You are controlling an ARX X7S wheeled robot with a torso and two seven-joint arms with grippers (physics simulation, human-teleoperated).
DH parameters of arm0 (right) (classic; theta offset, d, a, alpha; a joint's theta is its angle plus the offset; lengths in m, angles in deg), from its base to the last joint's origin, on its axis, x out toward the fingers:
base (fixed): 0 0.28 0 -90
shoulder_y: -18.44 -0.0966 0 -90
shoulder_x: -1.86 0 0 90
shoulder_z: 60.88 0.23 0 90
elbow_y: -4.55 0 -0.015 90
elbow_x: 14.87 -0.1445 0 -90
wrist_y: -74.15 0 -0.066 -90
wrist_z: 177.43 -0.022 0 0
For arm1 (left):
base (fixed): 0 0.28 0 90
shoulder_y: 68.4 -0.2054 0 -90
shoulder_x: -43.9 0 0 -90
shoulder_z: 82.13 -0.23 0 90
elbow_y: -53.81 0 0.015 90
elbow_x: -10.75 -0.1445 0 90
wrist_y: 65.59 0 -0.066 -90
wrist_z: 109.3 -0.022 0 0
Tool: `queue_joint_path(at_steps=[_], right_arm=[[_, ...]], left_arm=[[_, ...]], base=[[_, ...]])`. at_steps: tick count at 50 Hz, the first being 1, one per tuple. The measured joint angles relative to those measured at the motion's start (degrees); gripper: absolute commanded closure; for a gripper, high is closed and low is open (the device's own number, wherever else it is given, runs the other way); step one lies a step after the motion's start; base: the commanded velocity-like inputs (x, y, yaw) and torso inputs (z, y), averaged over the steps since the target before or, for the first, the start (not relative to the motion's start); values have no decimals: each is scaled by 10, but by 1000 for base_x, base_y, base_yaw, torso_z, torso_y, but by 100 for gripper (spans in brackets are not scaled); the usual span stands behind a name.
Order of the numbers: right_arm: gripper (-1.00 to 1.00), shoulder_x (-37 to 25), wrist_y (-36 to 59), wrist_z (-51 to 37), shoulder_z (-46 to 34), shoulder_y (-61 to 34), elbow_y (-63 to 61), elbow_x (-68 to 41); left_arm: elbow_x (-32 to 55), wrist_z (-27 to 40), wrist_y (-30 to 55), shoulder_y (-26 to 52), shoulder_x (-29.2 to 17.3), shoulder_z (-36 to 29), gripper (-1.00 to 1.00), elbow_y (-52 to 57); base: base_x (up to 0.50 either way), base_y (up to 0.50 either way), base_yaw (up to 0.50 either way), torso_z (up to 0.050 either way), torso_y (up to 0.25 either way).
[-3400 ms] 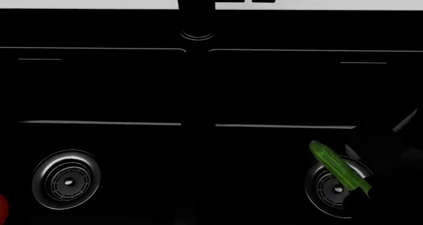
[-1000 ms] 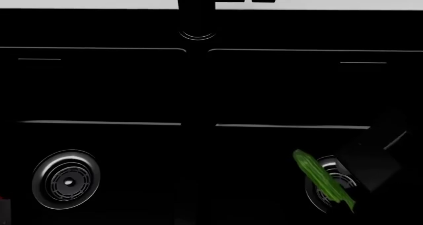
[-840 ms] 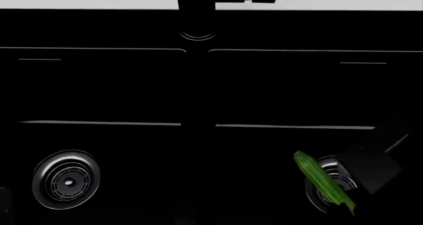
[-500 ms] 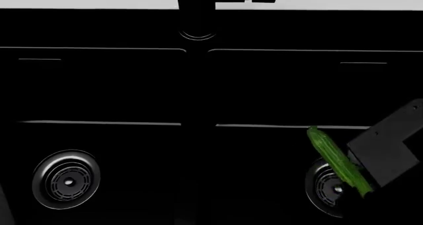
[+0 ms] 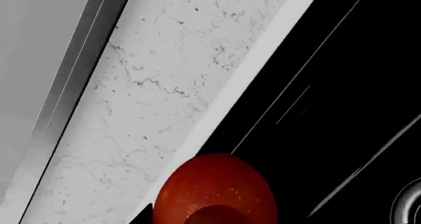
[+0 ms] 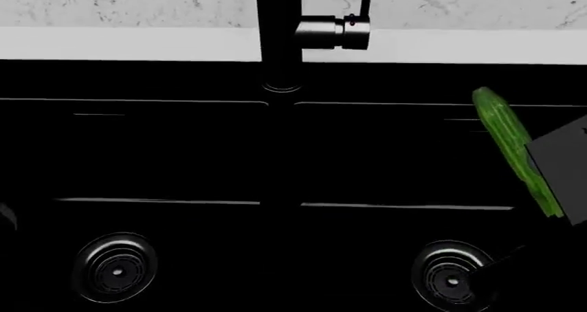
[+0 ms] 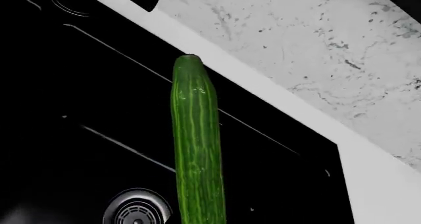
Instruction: Pick the vegetables from the sink and place them on the cutting board.
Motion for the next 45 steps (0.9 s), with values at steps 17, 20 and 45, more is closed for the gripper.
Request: queue_joint_path(at_steps=[17,20,45], right_arm=[[100,-18,-53,-75,27,11,-34,-34],[100,-12,-71,-88,27,23,-35,-29],[100,-63,-178,-184,48,83,-99,-34]], left_arm=[[-1,75,-2,9,94,42,100,19],[-7,92,-8,6,112,40,100,18],[-61,178,45,-1,216,-13,100,106]], base=[[-355,-29,0,0,182],[-33,-500,0,0,0],[-2,-500,0,0,0]])
